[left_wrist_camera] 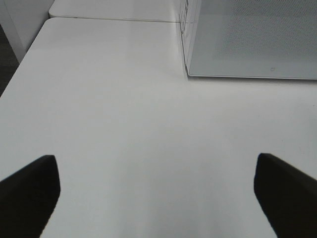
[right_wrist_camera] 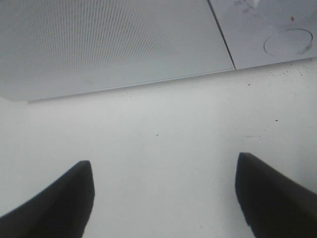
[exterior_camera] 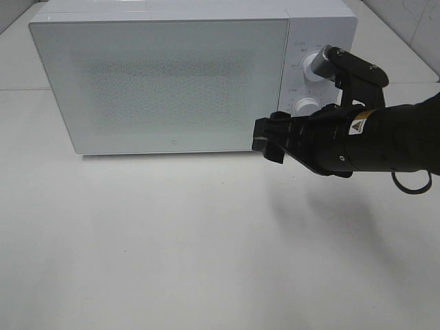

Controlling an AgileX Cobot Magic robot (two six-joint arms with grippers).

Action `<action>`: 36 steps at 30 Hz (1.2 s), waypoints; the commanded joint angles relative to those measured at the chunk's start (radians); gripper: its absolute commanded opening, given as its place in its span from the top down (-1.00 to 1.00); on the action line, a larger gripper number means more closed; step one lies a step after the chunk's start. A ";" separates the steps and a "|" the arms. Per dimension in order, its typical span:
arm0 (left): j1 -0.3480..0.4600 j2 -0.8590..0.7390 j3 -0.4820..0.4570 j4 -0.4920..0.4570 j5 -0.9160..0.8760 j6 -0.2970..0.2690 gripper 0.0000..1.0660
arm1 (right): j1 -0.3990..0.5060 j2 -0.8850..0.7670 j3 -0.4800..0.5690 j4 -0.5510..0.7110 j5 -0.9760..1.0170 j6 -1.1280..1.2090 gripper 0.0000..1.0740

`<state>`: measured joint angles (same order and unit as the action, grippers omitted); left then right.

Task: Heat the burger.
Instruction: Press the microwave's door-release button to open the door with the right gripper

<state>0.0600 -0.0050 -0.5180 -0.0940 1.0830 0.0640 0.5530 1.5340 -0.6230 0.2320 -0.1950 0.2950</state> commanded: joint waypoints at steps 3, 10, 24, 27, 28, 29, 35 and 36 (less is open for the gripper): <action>0.002 -0.018 0.000 -0.006 -0.013 -0.003 -0.88 | -0.005 -0.078 -0.002 -0.043 0.134 -0.164 -0.42; 0.002 -0.018 0.000 -0.006 -0.013 -0.003 -0.88 | -0.005 -0.223 -0.002 -0.197 0.394 -0.222 -0.42; 0.002 -0.018 0.000 -0.006 -0.013 -0.003 -0.88 | -0.005 -0.541 -0.002 -0.258 0.809 -0.223 -0.42; 0.002 -0.018 0.000 -0.006 -0.013 -0.003 -0.88 | -0.004 -0.596 -0.002 -0.254 0.878 -0.223 -0.42; 0.002 -0.018 0.000 -0.006 -0.013 -0.003 -0.88 | -0.004 -0.632 -0.002 -0.254 0.913 -0.219 -0.43; 0.002 -0.018 0.000 -0.006 -0.013 -0.003 -0.88 | -0.004 -0.632 -0.002 -0.254 0.913 -0.219 -0.43; 0.002 -0.018 0.000 -0.006 -0.013 -0.003 -0.88 | -0.006 -0.793 -0.002 -0.256 0.940 -0.212 -0.43; 0.002 -0.018 0.000 -0.006 -0.013 -0.003 -0.88 | -0.021 -0.842 -0.002 -0.253 0.954 -0.207 -0.43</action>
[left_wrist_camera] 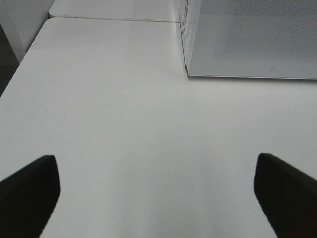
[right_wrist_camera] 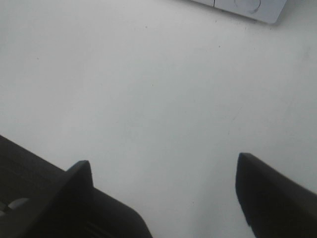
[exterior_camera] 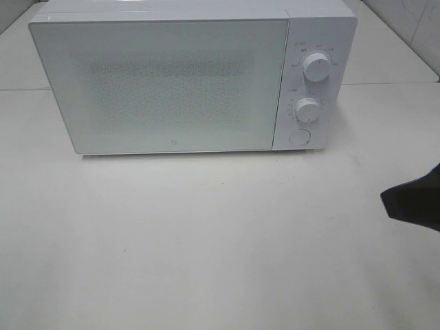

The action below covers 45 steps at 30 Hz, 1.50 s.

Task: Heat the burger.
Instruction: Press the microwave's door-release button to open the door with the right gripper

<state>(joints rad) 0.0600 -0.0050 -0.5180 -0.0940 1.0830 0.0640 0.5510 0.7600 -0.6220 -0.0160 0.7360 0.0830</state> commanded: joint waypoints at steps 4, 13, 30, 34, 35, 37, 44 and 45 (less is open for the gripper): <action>0.002 -0.018 0.000 -0.006 -0.013 -0.003 -0.88 | -0.084 -0.128 -0.003 -0.008 0.065 0.018 -0.42; 0.002 -0.018 0.000 -0.006 -0.013 -0.003 -0.88 | -0.303 -0.330 -0.002 -0.010 0.160 0.011 -0.42; 0.002 -0.018 0.000 -0.006 -0.013 -0.003 -0.88 | -0.510 -0.687 0.022 -0.010 0.200 0.009 -0.42; 0.002 -0.018 0.000 -0.006 -0.013 -0.003 -0.88 | -0.539 -0.757 0.089 -0.005 0.196 0.008 -0.42; 0.002 -0.018 0.000 -0.006 -0.013 -0.003 -0.88 | -0.539 -0.757 0.089 -0.005 0.196 0.008 -0.42; 0.002 -0.018 0.000 -0.006 -0.013 -0.003 -0.88 | -0.565 -0.791 0.120 -0.005 0.211 0.008 -0.42; 0.002 -0.018 0.000 -0.006 -0.013 -0.003 -0.88 | -0.574 -0.790 0.133 0.003 0.225 0.004 -0.42; 0.002 -0.018 0.000 -0.006 -0.013 -0.003 -0.88 | -0.574 -0.790 0.133 0.003 0.225 0.004 -0.42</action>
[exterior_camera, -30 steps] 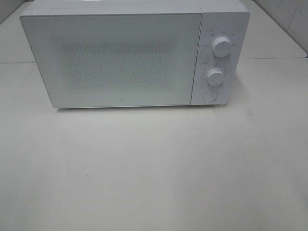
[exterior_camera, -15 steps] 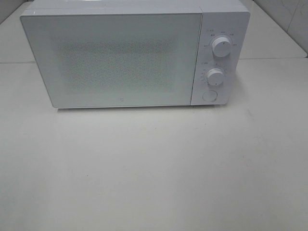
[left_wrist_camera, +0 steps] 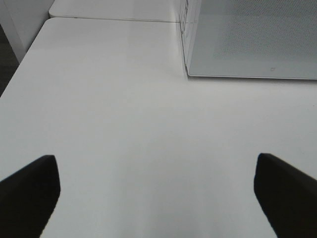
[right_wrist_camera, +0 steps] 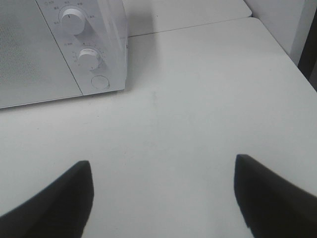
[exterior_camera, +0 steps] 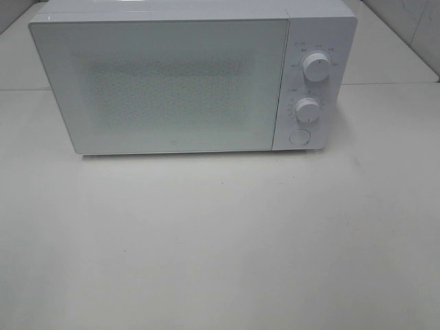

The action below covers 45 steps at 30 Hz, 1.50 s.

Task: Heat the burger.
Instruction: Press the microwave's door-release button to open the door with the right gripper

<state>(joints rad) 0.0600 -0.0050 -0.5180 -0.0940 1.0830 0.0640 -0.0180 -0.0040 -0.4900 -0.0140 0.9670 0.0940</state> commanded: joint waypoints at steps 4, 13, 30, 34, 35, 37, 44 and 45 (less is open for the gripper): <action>0.002 -0.018 0.000 -0.006 -0.013 -0.003 -0.88 | -0.005 -0.026 0.001 0.001 -0.006 -0.007 -0.42; 0.002 -0.018 0.000 -0.006 -0.013 -0.003 -0.88 | -0.005 -0.025 -0.001 0.001 -0.008 -0.007 -0.42; 0.002 -0.018 0.000 -0.006 -0.013 -0.003 -0.88 | -0.005 0.208 -0.058 0.014 -0.229 -0.013 -0.42; 0.002 -0.018 0.000 -0.006 -0.013 -0.003 -0.88 | -0.005 0.288 -0.058 0.014 -0.330 -0.022 -0.42; 0.002 -0.018 0.000 -0.006 -0.013 -0.003 -0.88 | -0.005 0.304 -0.058 0.014 -0.349 -0.022 -0.42; 0.002 -0.018 0.000 -0.006 -0.013 -0.003 -0.88 | -0.005 0.335 -0.058 0.014 -0.384 -0.022 -0.42; 0.002 -0.018 0.000 -0.006 -0.013 -0.003 -0.88 | -0.005 0.465 -0.058 0.014 -0.477 -0.022 -0.42; 0.002 -0.018 0.000 -0.006 -0.013 -0.003 -0.88 | -0.005 0.487 -0.058 0.014 -0.490 -0.022 -0.42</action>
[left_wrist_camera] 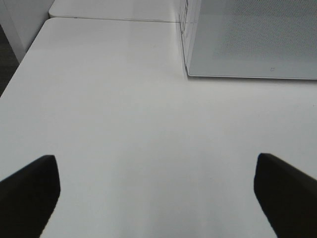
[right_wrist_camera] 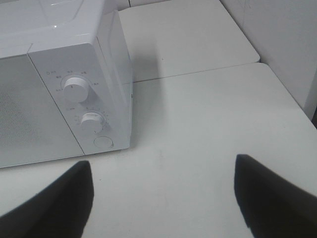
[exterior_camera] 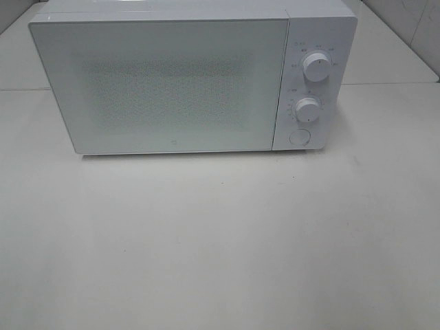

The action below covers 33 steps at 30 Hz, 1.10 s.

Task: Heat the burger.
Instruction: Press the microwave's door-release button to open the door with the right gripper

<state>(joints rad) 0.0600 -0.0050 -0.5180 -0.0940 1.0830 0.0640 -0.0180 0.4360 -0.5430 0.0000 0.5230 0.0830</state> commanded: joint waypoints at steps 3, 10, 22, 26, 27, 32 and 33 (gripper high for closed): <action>0.002 -0.018 0.000 -0.006 -0.013 -0.003 -0.88 | -0.005 0.125 -0.005 0.000 -0.094 -0.011 -0.42; 0.002 -0.018 0.000 -0.006 -0.013 -0.003 -0.88 | -0.005 0.246 -0.003 0.000 -0.210 -0.010 -0.42; 0.002 -0.018 0.000 -0.006 -0.013 -0.003 -0.88 | -0.001 0.392 0.122 0.000 -0.564 0.013 -0.42; 0.002 -0.018 0.000 -0.006 -0.013 -0.003 -0.88 | -0.001 0.438 0.163 0.000 -0.700 0.051 -0.42; 0.002 -0.018 0.000 -0.006 -0.013 -0.003 -0.88 | -0.001 0.447 0.171 -0.007 -0.738 0.061 -0.42; 0.002 -0.018 0.000 -0.006 -0.013 -0.003 -0.88 | -0.001 0.516 0.222 -0.056 -0.930 0.139 -0.42; 0.002 -0.018 0.000 -0.006 -0.013 -0.003 -0.88 | -0.001 0.533 0.229 -0.070 -0.967 0.158 -0.42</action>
<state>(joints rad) 0.0600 -0.0050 -0.5180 -0.0940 1.0830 0.0640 -0.0180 0.9660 -0.3160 -0.0500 -0.3990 0.2230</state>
